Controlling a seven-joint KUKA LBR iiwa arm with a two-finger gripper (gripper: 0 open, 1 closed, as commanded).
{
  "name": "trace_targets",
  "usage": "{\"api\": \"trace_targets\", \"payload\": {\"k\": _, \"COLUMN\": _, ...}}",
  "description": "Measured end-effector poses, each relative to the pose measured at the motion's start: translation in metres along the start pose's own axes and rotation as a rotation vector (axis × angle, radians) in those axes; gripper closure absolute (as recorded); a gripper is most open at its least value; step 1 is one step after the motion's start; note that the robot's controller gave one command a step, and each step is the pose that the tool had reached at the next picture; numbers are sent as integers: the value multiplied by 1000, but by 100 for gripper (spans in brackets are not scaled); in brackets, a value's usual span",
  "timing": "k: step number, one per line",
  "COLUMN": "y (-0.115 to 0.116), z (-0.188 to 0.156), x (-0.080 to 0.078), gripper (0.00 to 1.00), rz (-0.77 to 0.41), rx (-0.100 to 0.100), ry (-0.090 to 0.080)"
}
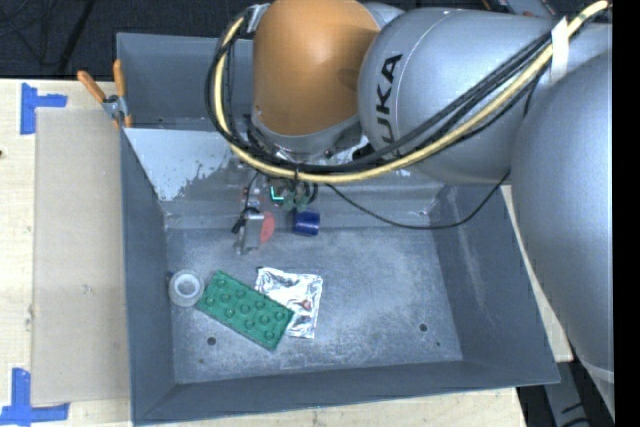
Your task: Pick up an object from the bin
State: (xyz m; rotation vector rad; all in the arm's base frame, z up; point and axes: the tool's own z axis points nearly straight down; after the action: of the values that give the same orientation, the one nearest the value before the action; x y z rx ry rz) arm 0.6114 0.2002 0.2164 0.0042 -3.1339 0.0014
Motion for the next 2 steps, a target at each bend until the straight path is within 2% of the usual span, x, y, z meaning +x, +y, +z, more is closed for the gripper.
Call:
{"api": "trace_targets", "payload": {"k": 1, "y": -2, "z": -5, "x": -2, "gripper": 100, "rz": 5, "rx": -1, "ry": -8}}
{"api": "trace_targets", "payload": {"k": 2, "y": -46, "z": 119, "x": 26, "gripper": 100, "rz": 44, "rx": 2, "ry": 2}}
